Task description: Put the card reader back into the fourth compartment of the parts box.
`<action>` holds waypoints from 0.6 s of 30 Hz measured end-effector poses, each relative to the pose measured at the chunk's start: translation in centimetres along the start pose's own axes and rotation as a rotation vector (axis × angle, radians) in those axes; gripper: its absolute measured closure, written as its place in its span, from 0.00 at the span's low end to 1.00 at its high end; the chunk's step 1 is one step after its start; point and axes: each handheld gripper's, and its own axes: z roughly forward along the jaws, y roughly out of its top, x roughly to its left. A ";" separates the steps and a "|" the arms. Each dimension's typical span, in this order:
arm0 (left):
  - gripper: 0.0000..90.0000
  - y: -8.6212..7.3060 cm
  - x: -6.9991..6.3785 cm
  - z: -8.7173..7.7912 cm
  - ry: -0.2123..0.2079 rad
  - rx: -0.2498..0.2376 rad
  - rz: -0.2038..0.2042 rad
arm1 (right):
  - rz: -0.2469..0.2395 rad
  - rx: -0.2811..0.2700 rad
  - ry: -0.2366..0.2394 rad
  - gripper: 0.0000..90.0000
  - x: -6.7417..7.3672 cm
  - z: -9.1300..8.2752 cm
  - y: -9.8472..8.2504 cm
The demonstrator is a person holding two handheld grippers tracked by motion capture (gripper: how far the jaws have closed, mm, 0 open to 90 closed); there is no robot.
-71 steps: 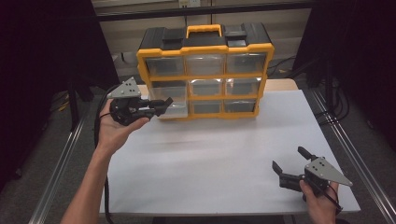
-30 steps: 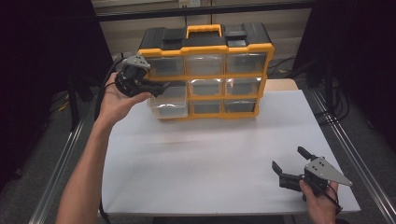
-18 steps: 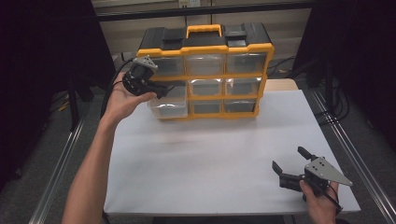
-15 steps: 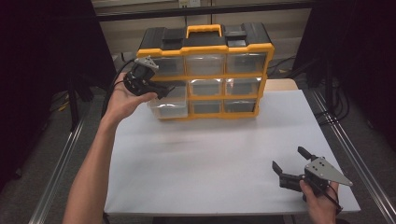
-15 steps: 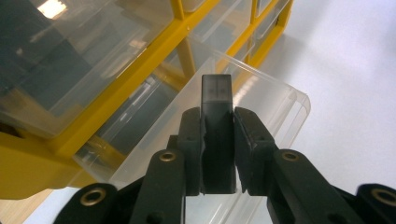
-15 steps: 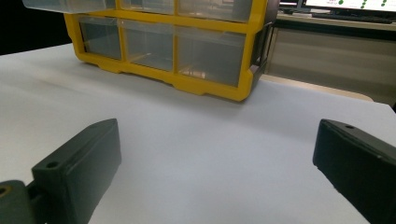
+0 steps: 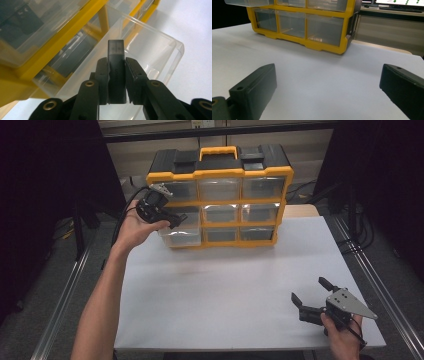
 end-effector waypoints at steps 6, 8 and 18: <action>0.82 -0.5 0.0 0.6 -0.007 0.007 -0.006 | 0.005 0.000 -0.001 0.01 -0.1 -0.1 0.0; 0.82 -0.6 0.0 0.8 -0.005 0.014 -0.008 | 0.004 0.001 0.001 0.01 -0.1 -0.1 0.0; 0.79 -1.1 0.2 1.1 -0.029 -0.013 -0.026 | 0.002 0.000 -0.002 0.01 0.0 -0.1 0.0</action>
